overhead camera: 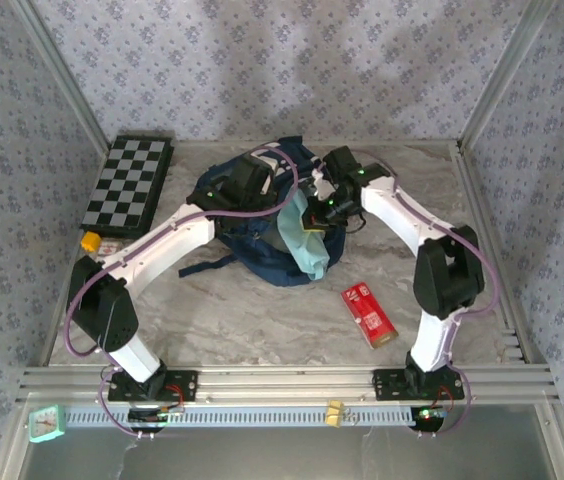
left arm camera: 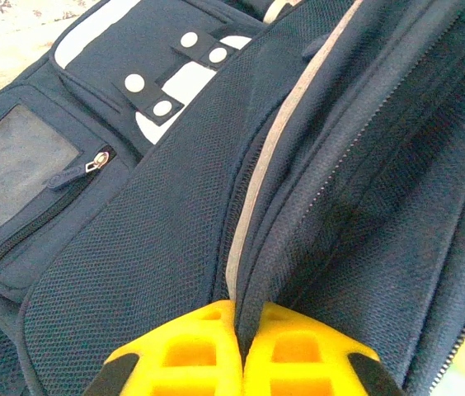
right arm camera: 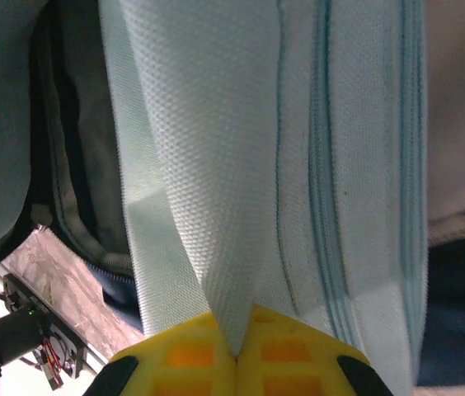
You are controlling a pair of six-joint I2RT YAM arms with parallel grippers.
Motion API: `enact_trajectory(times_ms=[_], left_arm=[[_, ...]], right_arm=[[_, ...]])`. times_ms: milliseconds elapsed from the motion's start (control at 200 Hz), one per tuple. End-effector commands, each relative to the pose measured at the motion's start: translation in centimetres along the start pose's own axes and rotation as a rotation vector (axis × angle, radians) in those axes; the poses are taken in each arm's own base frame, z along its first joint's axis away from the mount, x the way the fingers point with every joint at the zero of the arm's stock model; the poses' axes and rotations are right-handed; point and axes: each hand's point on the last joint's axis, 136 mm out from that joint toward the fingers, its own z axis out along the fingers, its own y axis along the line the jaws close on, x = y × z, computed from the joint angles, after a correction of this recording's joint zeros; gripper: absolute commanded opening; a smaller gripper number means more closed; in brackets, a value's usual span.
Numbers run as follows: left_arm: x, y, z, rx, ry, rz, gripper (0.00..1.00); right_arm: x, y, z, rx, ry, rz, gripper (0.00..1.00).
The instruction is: Pack the student bag
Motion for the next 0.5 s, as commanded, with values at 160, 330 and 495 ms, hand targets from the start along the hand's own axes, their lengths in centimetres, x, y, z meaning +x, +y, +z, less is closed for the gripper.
enact_trajectory(times_ms=[160,330,495], left_arm=[[-5.5,-0.7,-3.2,0.057,-0.186,-0.098,0.0],[-4.9,-0.5,-3.1,0.05,-0.168,-0.088,0.0],[-3.9,-0.3,-2.7,0.038,-0.133,-0.072,0.0]], right_arm=[[-2.1,-1.1,1.3,0.004,-0.056,0.037,0.23],[0.1,-1.8,-3.2,0.038,-0.149,0.027,0.59],[6.4,-4.8,-4.3,0.15,-0.072,0.067,0.69]])
